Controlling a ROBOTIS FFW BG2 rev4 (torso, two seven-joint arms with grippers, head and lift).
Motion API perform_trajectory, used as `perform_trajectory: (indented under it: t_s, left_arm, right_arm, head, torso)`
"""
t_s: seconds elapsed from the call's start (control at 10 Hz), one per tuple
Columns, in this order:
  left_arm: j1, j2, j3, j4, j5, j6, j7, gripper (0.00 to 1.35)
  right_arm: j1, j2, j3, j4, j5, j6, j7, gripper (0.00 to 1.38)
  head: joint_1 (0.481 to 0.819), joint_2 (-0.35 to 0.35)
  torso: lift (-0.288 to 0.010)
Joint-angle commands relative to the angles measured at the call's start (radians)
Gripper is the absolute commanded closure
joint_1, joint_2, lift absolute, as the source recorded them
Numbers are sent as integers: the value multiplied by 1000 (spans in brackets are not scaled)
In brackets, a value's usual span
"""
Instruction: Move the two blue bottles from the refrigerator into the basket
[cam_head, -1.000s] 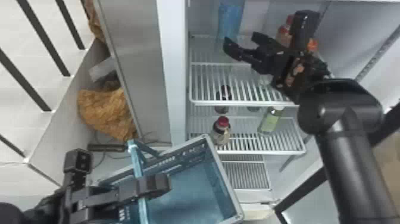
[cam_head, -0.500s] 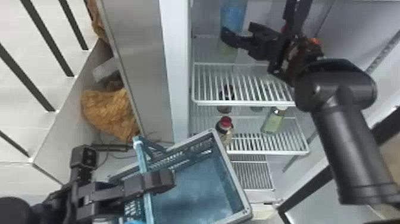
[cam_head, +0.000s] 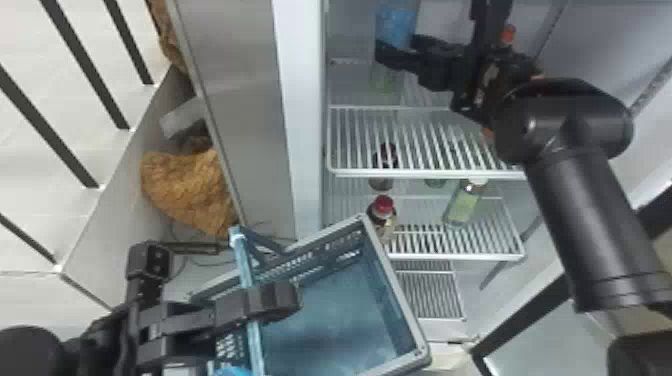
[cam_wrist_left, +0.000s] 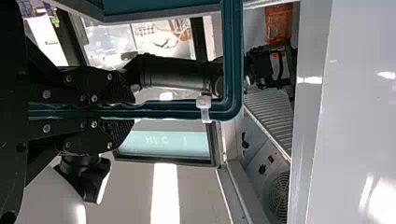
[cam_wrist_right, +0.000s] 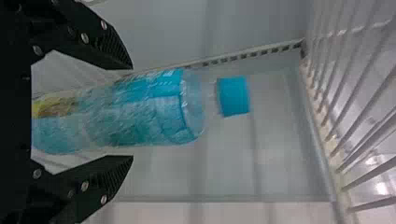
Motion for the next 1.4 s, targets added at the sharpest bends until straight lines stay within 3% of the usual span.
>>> perform_trajectory:
  t_s: [0.0,0.1,0.2,0.3,0.5,0.9,1.3]
  left_arm:
    - [-2,0,0,0,2,0,0,1197]
    - [-2,2,-2,0,2,0,0,1197]
    - [-4,2,-2,0,2,0,0,1197]
    - [-4,3,-2,2,2,0,0,1197]
    - [1,3,-2,2,2,0,0,1197]
    - [8,2,2,2,6,-5,0,1197]
    - [20,-4,10,2,4,-5,0,1197]
  right_arm:
    - [2,0,-2,13,-15,8,-6,1115]
    - [0,0,6,13,-15,8,-5,1122]
    - [0,0,16,18,-11,-44,-5,1288]
    - [-3,0,18,1,42,-56,-6,1274]
    - [17,-3,18,-4,32,-73,-3,1276]
    - [262,-19,-26,-301,-71,35,49,1276]
    - [495,-25,-75,-637,-91,113,92,1276]
  head:
    - [695,-26]
    - [695,-30]
    - [695,-29]
    - [695,-24]
    - [695,-25]
    - [695,-9]
    - [695,10]
  torso:
    - [-10]
    - [-10]
    - [-10]
    - [-10]
    - [-10]
    - [-10]
    - [-10]
